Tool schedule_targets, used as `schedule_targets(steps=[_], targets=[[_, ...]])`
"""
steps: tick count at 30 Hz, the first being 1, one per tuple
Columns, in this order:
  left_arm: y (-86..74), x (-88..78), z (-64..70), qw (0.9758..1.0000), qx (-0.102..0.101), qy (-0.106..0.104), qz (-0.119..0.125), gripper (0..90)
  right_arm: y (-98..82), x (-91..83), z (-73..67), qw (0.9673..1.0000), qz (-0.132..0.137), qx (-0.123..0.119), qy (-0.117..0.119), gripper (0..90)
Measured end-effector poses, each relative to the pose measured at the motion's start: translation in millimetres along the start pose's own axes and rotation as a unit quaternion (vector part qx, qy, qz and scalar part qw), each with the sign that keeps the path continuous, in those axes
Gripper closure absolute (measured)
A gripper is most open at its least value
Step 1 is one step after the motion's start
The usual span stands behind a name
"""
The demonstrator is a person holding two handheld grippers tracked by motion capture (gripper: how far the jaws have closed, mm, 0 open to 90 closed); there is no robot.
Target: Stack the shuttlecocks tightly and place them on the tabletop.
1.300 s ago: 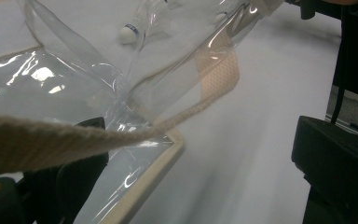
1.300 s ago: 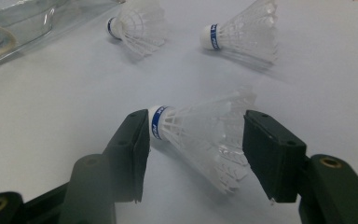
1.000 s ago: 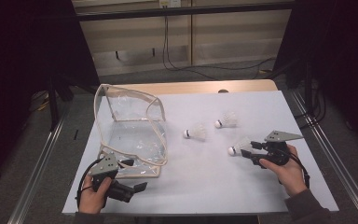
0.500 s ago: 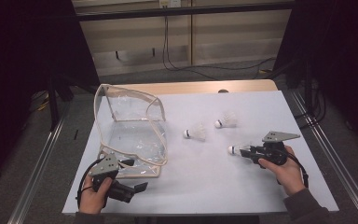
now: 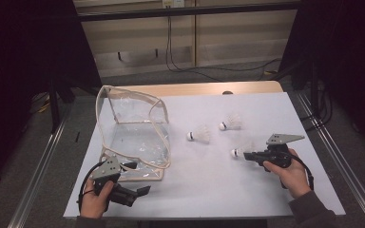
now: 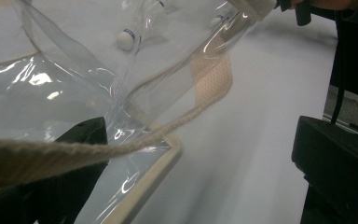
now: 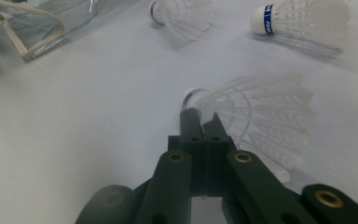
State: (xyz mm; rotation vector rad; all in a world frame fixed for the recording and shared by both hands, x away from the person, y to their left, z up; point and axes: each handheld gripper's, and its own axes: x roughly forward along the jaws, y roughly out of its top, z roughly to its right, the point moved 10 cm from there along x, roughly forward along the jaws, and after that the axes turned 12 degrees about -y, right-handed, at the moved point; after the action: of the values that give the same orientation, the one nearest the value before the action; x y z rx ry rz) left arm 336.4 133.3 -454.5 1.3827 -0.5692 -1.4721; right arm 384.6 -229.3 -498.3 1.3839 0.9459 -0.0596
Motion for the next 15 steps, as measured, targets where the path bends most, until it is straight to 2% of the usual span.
schedule_targets(steps=[10,15], targets=[[0.1,0.0,-0.8,1.0000,0.002,0.000,-0.001,3.8,10.4,-0.6,4.7,0.9998,0.019,0.011,-0.004,90.0],[0.3,0.5,-0.5,1.0000,-0.001,-0.001,0.001,3.8,16.3,3.6,5.5,0.9997,0.024,0.007,-0.007,90.0]])
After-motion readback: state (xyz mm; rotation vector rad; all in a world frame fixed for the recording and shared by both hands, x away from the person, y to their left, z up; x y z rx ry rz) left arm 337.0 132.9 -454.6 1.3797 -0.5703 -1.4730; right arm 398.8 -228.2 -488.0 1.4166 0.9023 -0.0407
